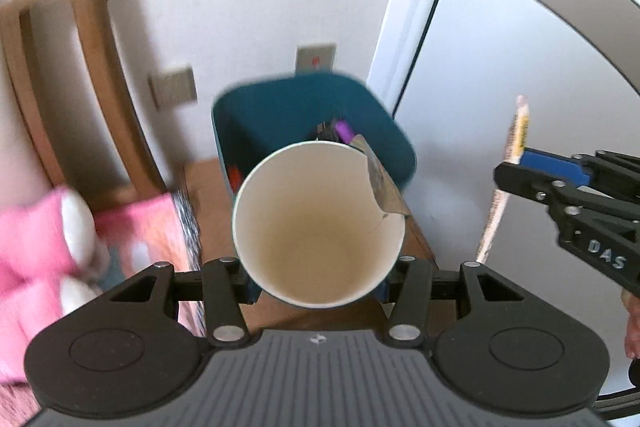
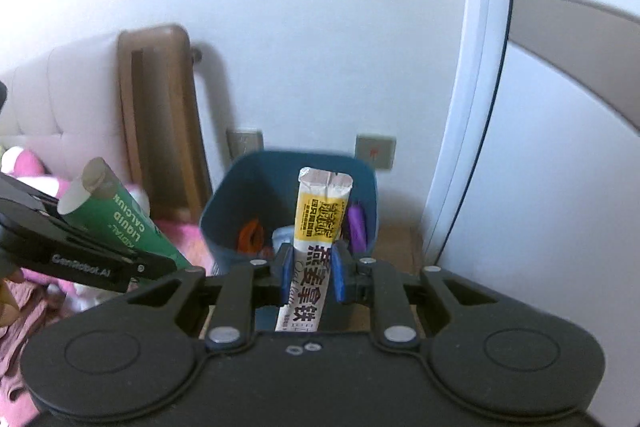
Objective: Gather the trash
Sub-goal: 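Lift the cup and stick packet up over the teal wastebasket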
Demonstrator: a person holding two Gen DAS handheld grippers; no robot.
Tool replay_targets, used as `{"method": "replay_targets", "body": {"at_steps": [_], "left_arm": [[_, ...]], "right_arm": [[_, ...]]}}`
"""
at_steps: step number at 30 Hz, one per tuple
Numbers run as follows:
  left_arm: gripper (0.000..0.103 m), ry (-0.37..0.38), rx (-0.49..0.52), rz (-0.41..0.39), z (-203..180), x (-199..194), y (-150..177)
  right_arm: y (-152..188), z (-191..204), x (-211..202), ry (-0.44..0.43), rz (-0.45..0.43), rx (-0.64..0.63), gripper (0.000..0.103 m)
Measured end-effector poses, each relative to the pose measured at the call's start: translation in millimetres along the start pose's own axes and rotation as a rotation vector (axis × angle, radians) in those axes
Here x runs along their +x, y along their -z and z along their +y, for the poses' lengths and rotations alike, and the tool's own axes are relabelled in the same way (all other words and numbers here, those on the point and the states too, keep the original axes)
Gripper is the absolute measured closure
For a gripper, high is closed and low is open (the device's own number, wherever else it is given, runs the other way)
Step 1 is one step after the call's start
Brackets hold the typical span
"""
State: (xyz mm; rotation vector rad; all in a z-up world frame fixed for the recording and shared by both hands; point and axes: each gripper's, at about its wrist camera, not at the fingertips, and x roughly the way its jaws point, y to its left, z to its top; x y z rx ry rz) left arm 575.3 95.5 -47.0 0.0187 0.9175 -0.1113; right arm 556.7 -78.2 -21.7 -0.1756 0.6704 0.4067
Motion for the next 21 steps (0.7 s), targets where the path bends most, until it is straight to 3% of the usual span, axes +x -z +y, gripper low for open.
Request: {"method": "replay_targets", "body": {"at_steps": [10, 16, 21], "left_arm": [[0.054, -0.057, 0.006, -0.053, -5.6, 23.3, -65.7], [0.054, -0.114, -0.007, 0.003, -9.1, 72.1, -100.2], [0.054, -0.165, -0.053, 0.068, -4.6, 121.8, -121.3]], "right_arm": [[-46.2, -5.8, 41.8, -0.008, -0.035, -0.058, 0.084], [-67.4, -20.7, 92.4, -0.065, -0.007, -0.076, 0.084], [-73.5, -31.9, 147.2, -0.133, 0.072, -0.138, 0.084]]}}
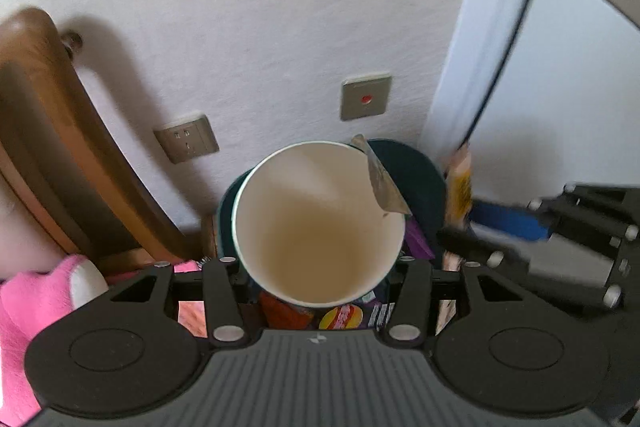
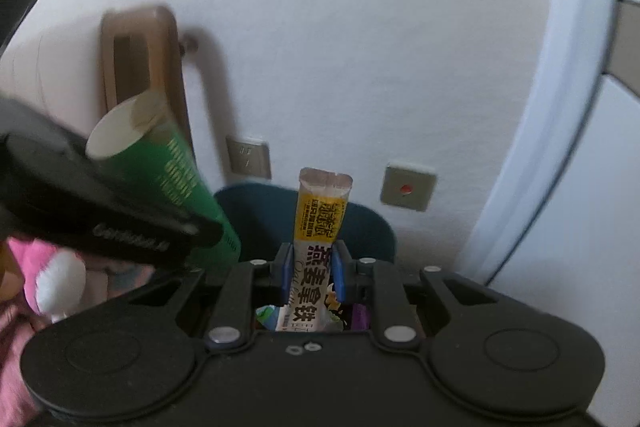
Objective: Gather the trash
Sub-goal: 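Lift the cup and stick packet up over the teal wastebasket, then open the left tool dropping the cup while the right tool drops the stick packet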
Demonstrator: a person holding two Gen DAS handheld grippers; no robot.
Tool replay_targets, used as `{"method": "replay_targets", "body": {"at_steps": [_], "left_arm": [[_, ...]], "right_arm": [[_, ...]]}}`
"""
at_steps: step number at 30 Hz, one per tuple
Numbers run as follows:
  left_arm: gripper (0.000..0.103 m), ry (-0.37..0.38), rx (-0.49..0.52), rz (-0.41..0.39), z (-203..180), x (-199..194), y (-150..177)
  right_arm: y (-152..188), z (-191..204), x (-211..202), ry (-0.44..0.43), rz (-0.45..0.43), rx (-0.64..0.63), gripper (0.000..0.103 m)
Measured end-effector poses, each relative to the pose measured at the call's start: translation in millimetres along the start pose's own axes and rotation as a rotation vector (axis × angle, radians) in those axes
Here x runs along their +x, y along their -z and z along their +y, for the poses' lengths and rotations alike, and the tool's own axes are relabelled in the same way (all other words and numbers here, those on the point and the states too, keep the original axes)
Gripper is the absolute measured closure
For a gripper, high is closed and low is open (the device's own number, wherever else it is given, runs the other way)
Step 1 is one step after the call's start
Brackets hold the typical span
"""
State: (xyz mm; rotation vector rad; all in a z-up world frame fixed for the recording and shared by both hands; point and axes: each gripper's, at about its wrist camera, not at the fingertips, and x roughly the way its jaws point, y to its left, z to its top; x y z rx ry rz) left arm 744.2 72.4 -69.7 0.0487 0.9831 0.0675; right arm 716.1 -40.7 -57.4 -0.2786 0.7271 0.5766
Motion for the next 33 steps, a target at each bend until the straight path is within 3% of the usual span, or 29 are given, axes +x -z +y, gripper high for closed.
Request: {"method": "replay_targets", "body": {"at_steps": [7, 14, 28, 33], "left_arm": [[0.054, -0.056, -0.051, 0.166, -0.9, 78.1, -12.3], [0.054, -0.075, -0.081, 0.293, -0.4, 128.8, -6.3], [0.054, -0.075, -0.126, 0.404, 0.4, 175.3, 9.7], [0.04, -0.074, -0.164, 0.393, 9.4, 167.4, 14.8]], "right_arm": [[5.1, -6.9, 71.5, -0.091, 0.12, -0.112, 0.084], [13.1, -8.8, 110.8, -0.131, 0.206, -0.201, 0.085], [36.2, 5.3, 128.0, -0.123, 0.289, -0.343, 0.082], [37.4, 10.8, 119.6, -0.128, 0.276, -0.341, 0.076]]}}
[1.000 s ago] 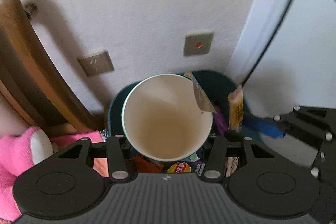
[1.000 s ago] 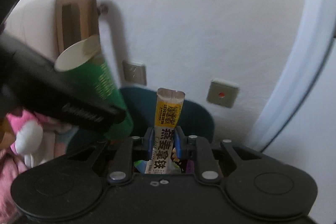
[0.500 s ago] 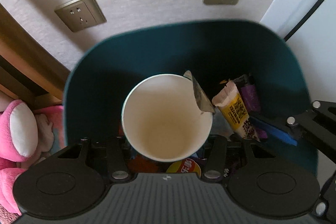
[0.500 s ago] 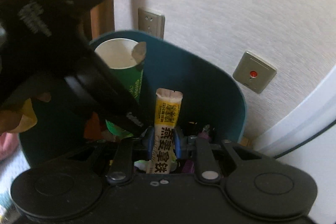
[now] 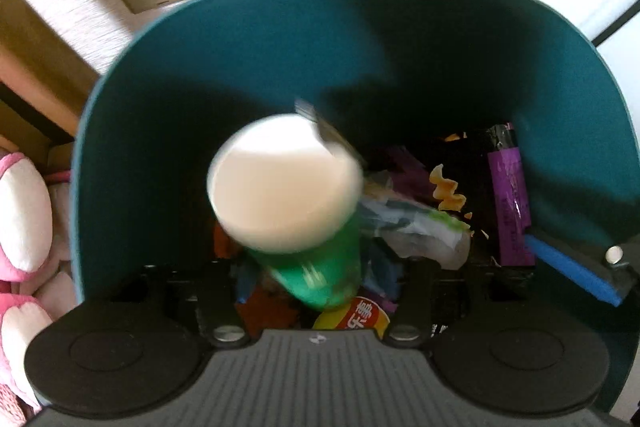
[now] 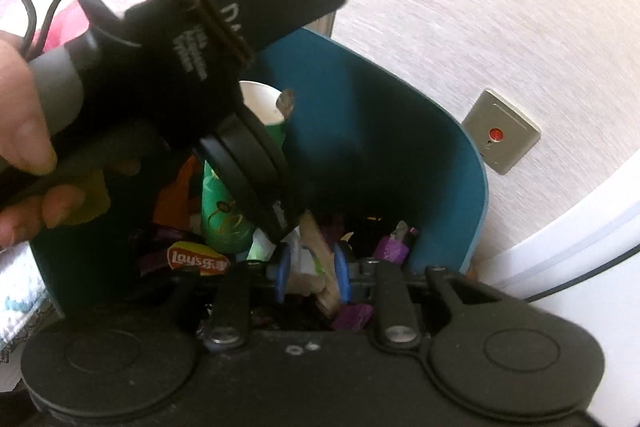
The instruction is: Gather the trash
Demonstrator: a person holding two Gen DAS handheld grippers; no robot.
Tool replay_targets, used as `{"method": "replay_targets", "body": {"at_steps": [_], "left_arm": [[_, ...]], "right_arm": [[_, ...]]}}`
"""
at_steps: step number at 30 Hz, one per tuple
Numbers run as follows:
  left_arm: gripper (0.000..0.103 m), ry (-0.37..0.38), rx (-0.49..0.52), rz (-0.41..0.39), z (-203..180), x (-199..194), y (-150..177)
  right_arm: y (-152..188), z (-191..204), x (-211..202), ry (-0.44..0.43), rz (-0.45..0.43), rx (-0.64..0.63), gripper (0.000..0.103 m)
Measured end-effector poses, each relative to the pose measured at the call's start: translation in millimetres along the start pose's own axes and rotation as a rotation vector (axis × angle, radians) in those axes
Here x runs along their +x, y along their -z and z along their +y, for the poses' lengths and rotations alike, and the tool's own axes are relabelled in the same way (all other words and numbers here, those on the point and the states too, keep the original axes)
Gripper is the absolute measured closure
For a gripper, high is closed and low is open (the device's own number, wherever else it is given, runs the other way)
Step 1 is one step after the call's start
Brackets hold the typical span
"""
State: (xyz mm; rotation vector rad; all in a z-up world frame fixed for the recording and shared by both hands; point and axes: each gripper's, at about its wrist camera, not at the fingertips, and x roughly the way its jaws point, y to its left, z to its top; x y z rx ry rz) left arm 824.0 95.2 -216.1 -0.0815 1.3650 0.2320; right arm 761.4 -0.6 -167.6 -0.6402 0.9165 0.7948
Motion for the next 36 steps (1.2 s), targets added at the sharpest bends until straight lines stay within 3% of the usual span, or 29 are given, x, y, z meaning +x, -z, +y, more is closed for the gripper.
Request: {"method": "replay_targets", "body": {"at_steps": [4, 15, 24, 36], "left_arm": [[0.036, 0.045, -0.005, -0.044, 3.8, -19.0, 10.5], [0.035, 0.091, 0.067, -0.261, 12.1, -99.5, 46.2], [0.035, 0.105, 0.13, -0.467, 31.5, -182.3, 104.2], [0.024, 0.15, 0.126, -0.654, 57.6, -256.6, 181.5]], "right_arm": [[2.6, -10.7, -10.6, -0.009, -0.03, 0.049, 0.061], [4.8, -8.5, -74.0, 0.023, -0.15, 0.168, 0.056], [16.3, 7.6, -145.4, 0.051, -0.28, 0.299, 0.051], [35.7, 38.8, -225.9, 0.058, -0.453, 0.388, 0.033]]}}
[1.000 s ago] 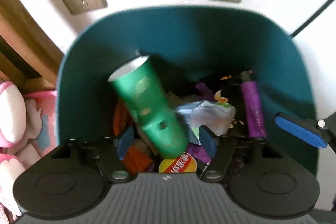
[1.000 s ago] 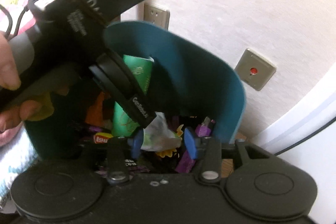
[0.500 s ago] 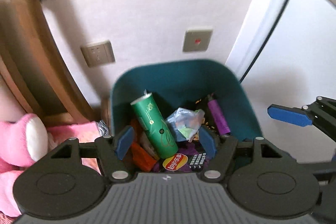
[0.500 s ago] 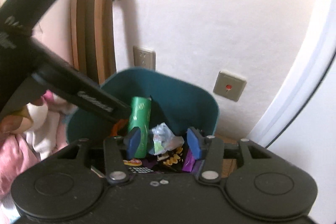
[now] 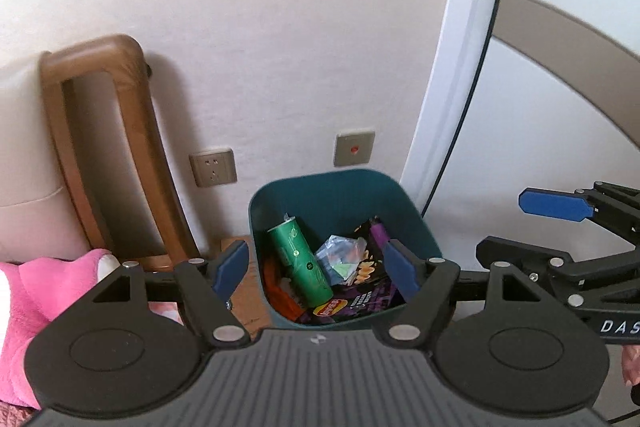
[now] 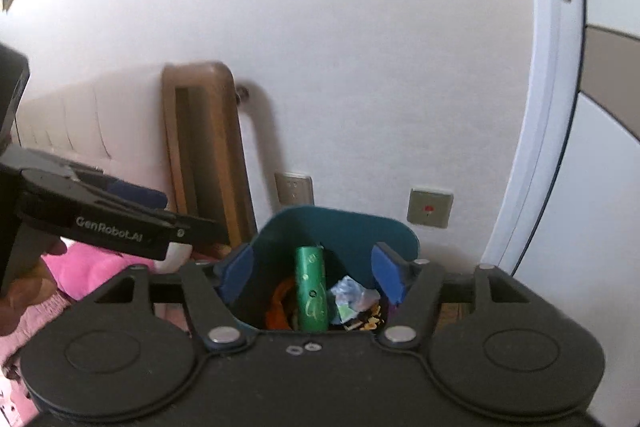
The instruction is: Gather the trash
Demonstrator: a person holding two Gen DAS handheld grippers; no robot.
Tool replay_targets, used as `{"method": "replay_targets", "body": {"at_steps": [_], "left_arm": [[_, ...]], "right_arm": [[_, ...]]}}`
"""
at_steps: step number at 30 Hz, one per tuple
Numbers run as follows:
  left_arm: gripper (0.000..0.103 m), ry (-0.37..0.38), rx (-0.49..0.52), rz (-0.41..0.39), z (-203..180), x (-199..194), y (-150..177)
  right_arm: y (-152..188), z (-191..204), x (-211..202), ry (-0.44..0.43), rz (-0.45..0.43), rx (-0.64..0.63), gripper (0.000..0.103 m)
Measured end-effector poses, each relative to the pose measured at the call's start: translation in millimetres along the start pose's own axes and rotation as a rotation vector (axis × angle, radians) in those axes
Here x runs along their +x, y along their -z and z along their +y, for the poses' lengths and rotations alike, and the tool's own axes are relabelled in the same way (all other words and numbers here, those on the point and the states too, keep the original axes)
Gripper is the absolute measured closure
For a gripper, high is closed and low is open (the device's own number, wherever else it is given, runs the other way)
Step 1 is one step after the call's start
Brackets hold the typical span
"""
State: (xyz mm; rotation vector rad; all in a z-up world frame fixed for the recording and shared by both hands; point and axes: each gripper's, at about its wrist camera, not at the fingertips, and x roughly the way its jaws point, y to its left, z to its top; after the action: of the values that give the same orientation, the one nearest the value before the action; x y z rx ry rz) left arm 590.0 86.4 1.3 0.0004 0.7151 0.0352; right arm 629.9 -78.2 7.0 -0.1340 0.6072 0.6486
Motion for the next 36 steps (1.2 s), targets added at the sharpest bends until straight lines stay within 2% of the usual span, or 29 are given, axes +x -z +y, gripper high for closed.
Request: {"method": "replay_targets", "body": {"at_steps": [7, 13, 17, 36], "left_arm": [[0.022, -0.001, 0.001, -0.081, -1.4, -42.8, 17.7], [0.02, 0.015, -0.023, -0.096, -2.2, -67.7, 34.2], [0.0, 0.024, -0.042, -0.108, -0.4, -79.0, 43.9], [0.0, 0.009, -0.081, -0.151, 9.7, -102.7, 62.9]], "right_arm": [[7.0, 9.3, -38.0, -0.012, -0.09, 0.04, 0.017], [16.0, 9.3, -57.1, -0.052, -0.156, 0.066, 0.001], [19.8, 12.9, -72.1, -0.054, -0.185, 0.06, 0.0], [28.9, 22.7, -84.5, -0.048, -0.205, 0.063, 0.0]]}}
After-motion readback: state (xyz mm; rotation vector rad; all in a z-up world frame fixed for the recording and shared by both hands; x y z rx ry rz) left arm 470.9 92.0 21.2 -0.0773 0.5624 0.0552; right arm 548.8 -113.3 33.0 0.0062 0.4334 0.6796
